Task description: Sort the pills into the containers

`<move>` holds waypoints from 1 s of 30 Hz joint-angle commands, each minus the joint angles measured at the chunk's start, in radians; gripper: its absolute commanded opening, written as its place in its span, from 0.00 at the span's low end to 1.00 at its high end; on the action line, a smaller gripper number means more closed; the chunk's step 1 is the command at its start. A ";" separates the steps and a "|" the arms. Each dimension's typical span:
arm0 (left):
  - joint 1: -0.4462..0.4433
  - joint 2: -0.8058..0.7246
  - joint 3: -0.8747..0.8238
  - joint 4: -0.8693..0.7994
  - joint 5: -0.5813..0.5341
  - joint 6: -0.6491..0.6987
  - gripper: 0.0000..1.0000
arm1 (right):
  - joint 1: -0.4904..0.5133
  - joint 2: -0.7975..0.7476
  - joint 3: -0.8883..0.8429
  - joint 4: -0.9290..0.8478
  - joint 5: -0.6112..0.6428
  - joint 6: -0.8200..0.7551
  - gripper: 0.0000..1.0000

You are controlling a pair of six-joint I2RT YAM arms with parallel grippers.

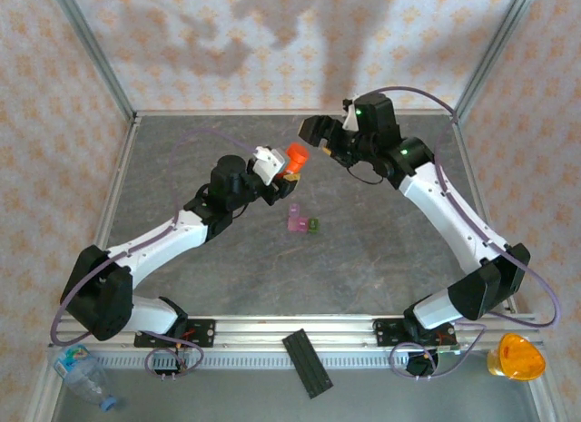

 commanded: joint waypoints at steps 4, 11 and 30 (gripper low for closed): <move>-0.010 0.007 0.042 0.004 -0.007 0.030 0.00 | 0.036 0.041 0.008 0.005 0.013 0.021 0.88; -0.014 0.007 0.045 0.015 -0.006 0.023 0.00 | 0.047 0.064 -0.015 0.017 0.008 0.027 0.87; -0.015 0.018 0.046 0.038 -0.008 -0.014 0.00 | 0.047 0.056 -0.071 0.068 -0.041 -0.007 0.41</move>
